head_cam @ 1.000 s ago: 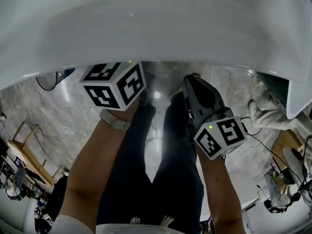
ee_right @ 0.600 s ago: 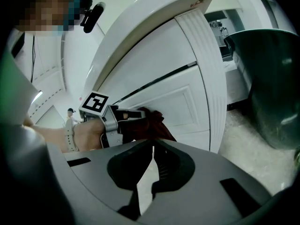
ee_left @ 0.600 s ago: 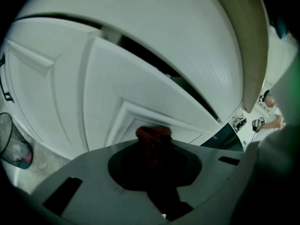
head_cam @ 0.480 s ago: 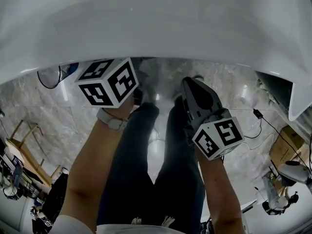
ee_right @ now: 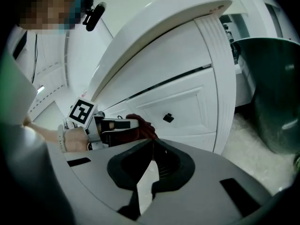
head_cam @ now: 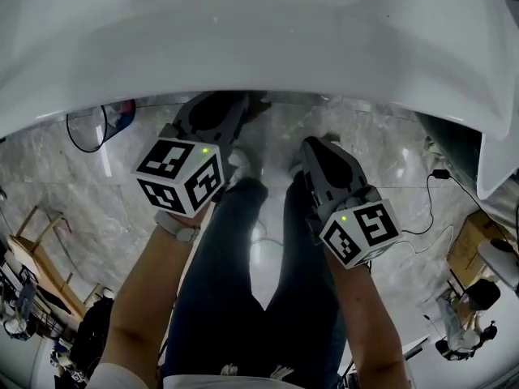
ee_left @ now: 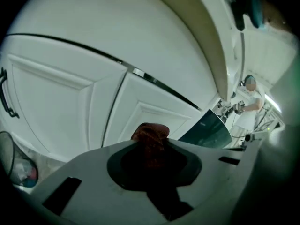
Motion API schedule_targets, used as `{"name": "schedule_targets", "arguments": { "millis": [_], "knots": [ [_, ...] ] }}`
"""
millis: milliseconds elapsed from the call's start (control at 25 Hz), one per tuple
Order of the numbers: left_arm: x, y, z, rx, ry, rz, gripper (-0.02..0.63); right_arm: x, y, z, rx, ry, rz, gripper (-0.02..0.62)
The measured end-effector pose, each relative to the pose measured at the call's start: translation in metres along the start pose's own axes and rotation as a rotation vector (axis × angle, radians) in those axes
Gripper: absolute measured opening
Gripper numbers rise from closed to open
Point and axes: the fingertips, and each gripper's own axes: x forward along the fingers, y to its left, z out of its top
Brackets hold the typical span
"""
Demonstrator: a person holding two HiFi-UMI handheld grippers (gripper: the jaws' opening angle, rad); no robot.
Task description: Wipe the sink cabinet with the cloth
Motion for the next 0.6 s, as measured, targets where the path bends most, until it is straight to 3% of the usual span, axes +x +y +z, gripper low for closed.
{"name": "schedule_targets", "arguments": {
  "millis": [240, 600],
  "knots": [
    [-0.031, -0.041, -0.002, 0.193, 0.002, -0.073, 0.061, -0.012, 0.012, 0.016, -0.024, -0.064, -0.005, 0.028],
    [-0.072, -0.095, 0.012, 0.203, -0.014, -0.078, 0.061, -0.05, 0.029, 0.06, -0.084, -0.102, 0.041, 0.028]
  ]
}}
